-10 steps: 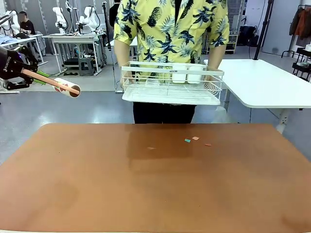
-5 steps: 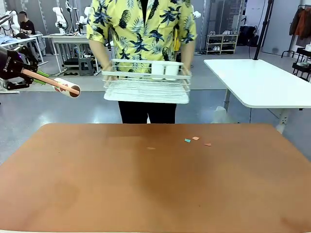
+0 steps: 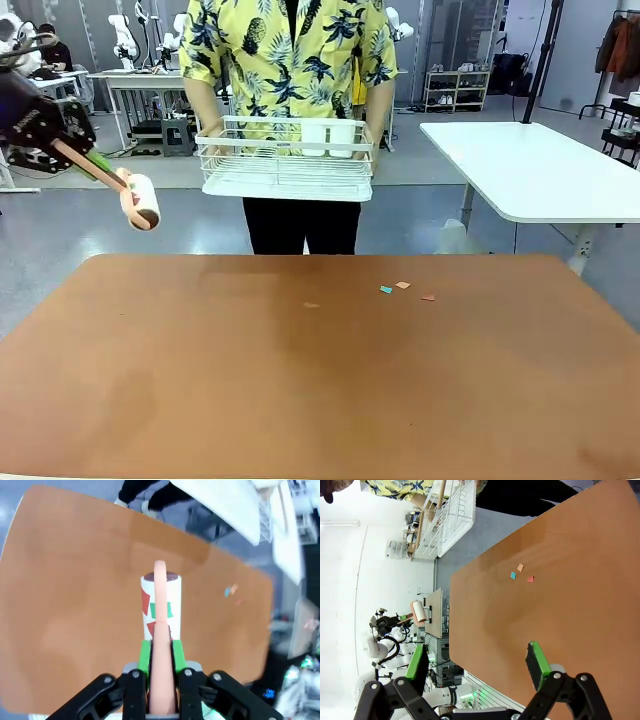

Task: Clean the table.
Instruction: Clean the table with the Lint Roller when the human lifts the Dish drying rack.

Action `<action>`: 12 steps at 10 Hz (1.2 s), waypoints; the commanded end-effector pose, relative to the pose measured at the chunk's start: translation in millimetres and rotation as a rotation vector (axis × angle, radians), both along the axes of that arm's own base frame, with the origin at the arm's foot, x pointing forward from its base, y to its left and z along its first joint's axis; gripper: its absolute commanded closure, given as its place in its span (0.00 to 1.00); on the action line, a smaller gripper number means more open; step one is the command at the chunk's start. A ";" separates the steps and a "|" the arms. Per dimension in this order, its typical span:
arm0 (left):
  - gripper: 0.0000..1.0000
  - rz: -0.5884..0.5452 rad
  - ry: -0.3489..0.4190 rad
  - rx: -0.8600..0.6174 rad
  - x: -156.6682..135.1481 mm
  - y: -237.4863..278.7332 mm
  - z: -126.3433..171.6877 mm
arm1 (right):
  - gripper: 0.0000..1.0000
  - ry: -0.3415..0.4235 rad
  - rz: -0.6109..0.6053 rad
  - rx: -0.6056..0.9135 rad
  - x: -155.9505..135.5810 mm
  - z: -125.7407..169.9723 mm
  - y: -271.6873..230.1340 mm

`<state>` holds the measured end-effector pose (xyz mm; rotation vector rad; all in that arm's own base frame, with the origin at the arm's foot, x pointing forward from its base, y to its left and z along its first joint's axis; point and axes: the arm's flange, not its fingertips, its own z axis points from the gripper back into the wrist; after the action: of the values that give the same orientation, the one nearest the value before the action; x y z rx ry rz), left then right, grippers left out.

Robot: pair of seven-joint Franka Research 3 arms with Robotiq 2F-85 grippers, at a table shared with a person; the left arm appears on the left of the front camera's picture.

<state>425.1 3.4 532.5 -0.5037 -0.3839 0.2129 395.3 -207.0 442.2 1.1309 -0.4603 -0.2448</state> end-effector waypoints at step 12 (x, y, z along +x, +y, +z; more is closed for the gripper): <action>0.79 -0.308 0.058 0.016 68.3 -25.6 -76.7 | 0.00 -0.019 0.004 0.010 -0.2 2.5 0.2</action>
<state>493.9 -23.8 453.3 -0.5300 -0.2409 -0.0759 395.2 -207.6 442.5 1.1301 -0.4617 -0.2457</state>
